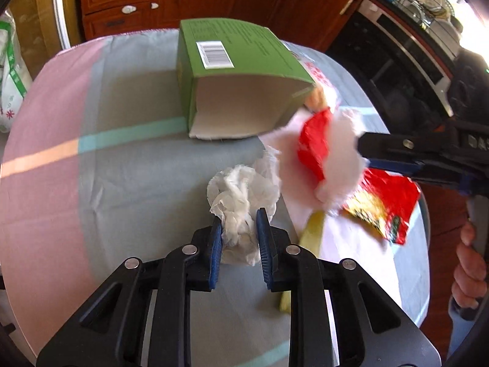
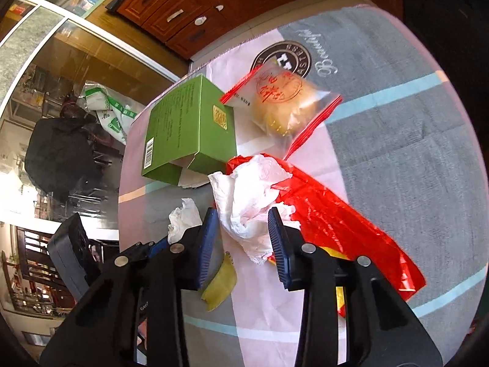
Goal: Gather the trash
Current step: 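Grasp the crumpled white tissue with the left gripper while the right gripper grasps the red wrapper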
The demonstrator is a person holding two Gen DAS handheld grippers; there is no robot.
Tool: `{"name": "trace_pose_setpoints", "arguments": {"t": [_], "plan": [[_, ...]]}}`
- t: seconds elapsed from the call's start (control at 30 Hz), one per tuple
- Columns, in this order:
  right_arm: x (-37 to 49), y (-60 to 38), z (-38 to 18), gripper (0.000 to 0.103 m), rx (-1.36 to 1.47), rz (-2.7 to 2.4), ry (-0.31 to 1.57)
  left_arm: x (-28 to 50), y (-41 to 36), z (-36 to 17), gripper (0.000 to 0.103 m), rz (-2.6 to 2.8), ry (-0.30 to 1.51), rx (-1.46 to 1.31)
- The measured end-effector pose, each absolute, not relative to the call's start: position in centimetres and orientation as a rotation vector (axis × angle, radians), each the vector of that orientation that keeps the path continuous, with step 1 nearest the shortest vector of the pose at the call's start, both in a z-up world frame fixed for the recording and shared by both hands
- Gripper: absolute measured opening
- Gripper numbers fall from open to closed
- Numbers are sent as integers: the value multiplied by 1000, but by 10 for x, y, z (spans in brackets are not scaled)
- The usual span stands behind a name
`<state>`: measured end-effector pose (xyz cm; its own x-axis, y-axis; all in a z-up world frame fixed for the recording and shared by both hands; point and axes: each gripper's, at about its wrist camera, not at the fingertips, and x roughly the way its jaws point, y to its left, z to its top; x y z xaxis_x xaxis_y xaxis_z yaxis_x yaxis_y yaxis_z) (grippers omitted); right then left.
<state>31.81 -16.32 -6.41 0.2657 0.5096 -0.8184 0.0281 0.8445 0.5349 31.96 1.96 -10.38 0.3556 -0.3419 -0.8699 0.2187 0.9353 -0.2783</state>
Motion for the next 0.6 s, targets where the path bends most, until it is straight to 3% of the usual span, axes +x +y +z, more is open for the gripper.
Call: {"name": "trace_pose_setpoints", "arguments": {"t": [0.13, 0.17, 0.2, 0.27, 0.47, 0.6], "plan": [[317, -147, -71, 34, 513, 390, 1311, 308, 22, -104, 23, -410, 1163, -159], [317, -140, -73, 34, 517, 420, 1328, 306, 22, -104, 29, -412, 1162, -164], [316, -133, -73, 35, 518, 440, 1338, 305, 22, -104, 47, -406, 1160, -167], [315, -126, -74, 37, 538, 469, 1350, 300, 23, -101, 60, -394, 1138, -177], [310, -142, -60, 42, 557, 447, 1317, 303, 9, -94, 74, -401, 1128, -218], [304, -170, -49, 53, 557, 382, 1265, 314, -9, -90, 86, -410, 1130, -235]]}}
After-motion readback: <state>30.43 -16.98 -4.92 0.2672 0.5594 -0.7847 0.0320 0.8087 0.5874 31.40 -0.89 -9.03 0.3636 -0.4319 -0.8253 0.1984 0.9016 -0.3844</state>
